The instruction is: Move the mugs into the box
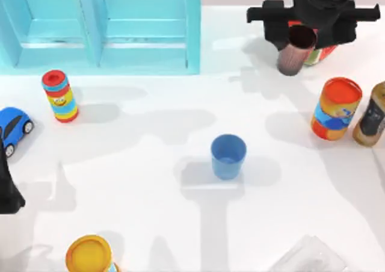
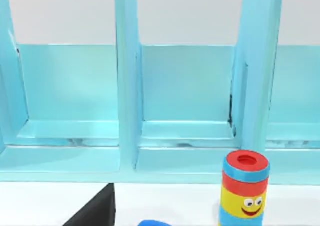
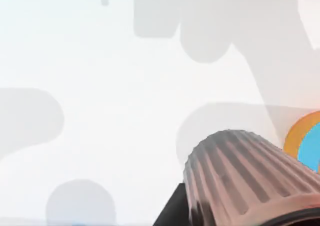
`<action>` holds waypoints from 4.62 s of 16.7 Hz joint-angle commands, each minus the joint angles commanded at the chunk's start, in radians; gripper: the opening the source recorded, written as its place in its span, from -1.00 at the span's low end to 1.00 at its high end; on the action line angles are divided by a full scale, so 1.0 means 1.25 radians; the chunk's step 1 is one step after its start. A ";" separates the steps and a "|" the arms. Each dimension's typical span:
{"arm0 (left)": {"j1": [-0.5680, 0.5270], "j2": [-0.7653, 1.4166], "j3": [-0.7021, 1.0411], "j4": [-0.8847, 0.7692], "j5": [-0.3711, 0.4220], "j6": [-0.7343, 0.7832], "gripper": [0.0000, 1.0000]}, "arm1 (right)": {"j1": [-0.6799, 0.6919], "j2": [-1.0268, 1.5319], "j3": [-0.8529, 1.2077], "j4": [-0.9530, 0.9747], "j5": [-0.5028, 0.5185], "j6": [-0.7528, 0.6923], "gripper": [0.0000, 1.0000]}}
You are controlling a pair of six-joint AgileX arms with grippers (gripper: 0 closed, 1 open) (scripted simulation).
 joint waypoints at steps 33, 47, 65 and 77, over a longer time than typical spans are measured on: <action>0.000 0.000 0.000 0.000 0.000 0.000 1.00 | -0.832 -0.580 -0.835 0.155 -0.138 -0.815 -1.00; 0.000 0.000 0.000 0.000 0.000 0.000 1.00 | -0.832 -0.579 -0.836 0.157 -0.138 -0.815 0.51; 0.000 0.000 0.000 0.000 0.000 0.000 1.00 | -0.839 -0.565 -0.699 0.021 -0.138 -0.820 1.00; 0.000 0.000 0.000 0.000 0.000 0.000 1.00 | -0.828 -0.561 -0.505 -0.157 -0.139 -0.811 1.00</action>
